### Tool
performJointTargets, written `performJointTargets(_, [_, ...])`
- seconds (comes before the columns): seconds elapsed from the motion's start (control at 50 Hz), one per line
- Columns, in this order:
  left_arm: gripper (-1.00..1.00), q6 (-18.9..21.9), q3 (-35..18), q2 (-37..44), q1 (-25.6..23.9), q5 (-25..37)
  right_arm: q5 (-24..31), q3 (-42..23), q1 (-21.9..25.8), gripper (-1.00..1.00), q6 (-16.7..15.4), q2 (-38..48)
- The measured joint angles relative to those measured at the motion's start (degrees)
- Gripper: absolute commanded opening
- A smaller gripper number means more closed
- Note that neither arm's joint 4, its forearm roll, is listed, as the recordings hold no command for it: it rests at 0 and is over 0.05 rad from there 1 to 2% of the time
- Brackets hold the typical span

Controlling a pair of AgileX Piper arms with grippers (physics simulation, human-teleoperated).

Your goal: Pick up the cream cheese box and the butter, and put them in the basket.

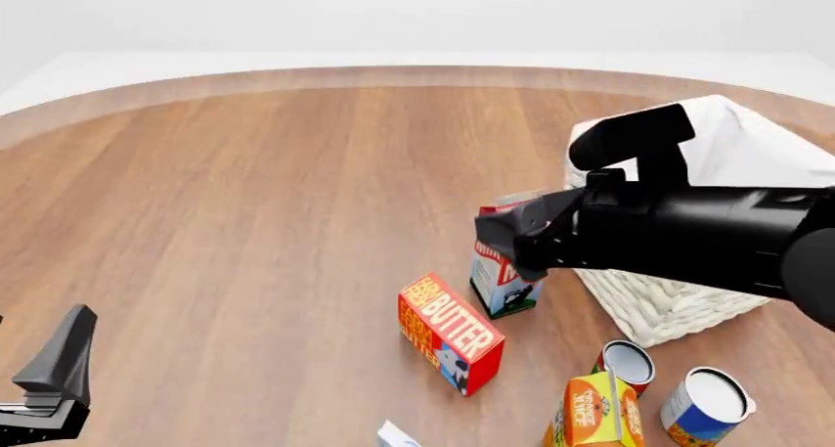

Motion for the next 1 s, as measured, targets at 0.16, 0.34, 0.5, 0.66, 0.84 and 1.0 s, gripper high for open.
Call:
performJointTargets(0.16, [1.0,0.0,0.0,0.0,0.0,0.0,-1.2,1.3,-0.3,1.0,0.1,1.1])
performJointTargets(0.34, [1.0,0.0,0.0,0.0,0.0,0.0,-3.3,2.8,-0.4,1.0,0.7,2.1])
performJointTargets(0.5, [1.0,0.0,0.0,0.0,0.0,0.0,-5.6,4.4,-0.3,1.0,1.5,3.2])
performJointTargets(0.66, [1.0,0.0,0.0,0.0,0.0,0.0,-7.6,5.8,-0.5,1.0,2.2,4.5])
performJointTargets(0.84, [1.0,0.0,0.0,0.0,0.0,0.0,-9.0,6.8,-0.8,1.0,2.5,5.8])
performJointTargets(1.0, [1.0,0.0,0.0,0.0,0.0,0.0,-10.1,7.2,-0.7,1.0,2.9,7.3])
